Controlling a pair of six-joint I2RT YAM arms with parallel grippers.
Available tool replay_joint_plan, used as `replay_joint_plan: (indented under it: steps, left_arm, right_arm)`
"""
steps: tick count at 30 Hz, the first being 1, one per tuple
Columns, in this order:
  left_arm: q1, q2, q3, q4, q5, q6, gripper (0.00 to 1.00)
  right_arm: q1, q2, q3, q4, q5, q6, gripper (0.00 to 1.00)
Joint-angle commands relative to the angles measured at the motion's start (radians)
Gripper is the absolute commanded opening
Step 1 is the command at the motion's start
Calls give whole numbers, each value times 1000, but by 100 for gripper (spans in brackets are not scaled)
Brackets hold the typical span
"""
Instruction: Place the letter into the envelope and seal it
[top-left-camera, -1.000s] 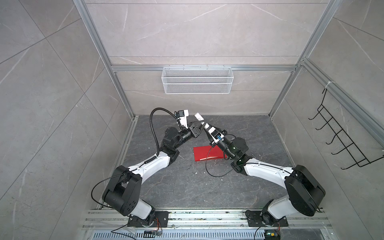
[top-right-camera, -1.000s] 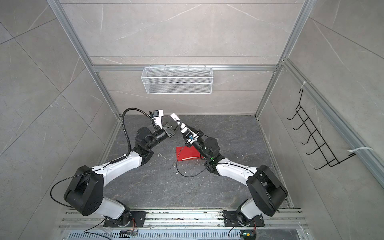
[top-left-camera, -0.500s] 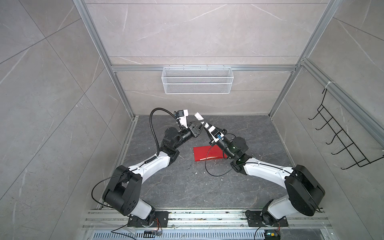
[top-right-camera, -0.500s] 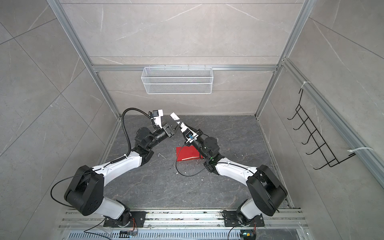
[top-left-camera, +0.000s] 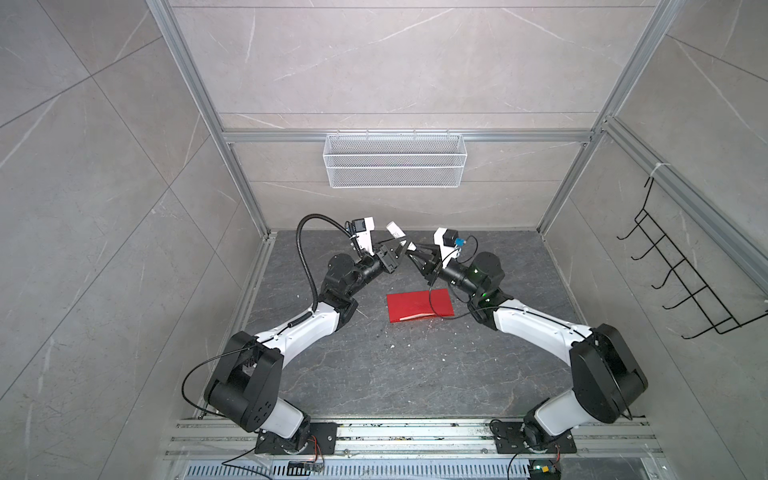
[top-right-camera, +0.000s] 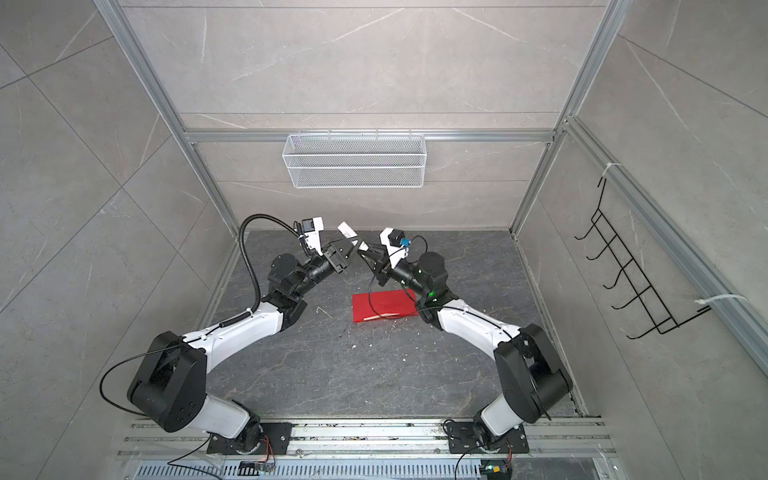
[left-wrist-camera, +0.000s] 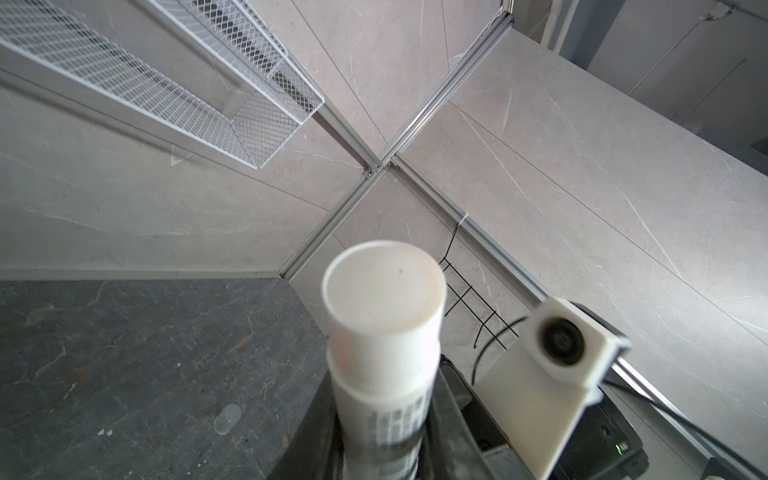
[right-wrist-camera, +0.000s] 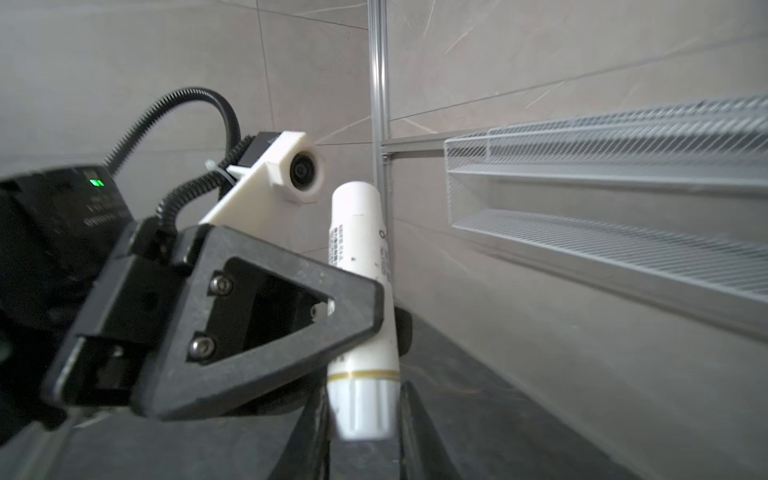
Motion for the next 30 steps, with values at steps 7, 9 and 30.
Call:
replay_joint_plan:
  steps: [7,9,30]
  left_arm:
    - [-11,-53,-5,-14,100,116,0]
    - [-11,-53,-4,-14,96,113,0]
    - [-11,-39,13,38,34,-8,0]
  right_arm:
    - [-101,148,121,403,-205,743,0]
    - [-101,147,120,408,-213,736,0]
    - [138,-189,-233,113,483,-692,62]
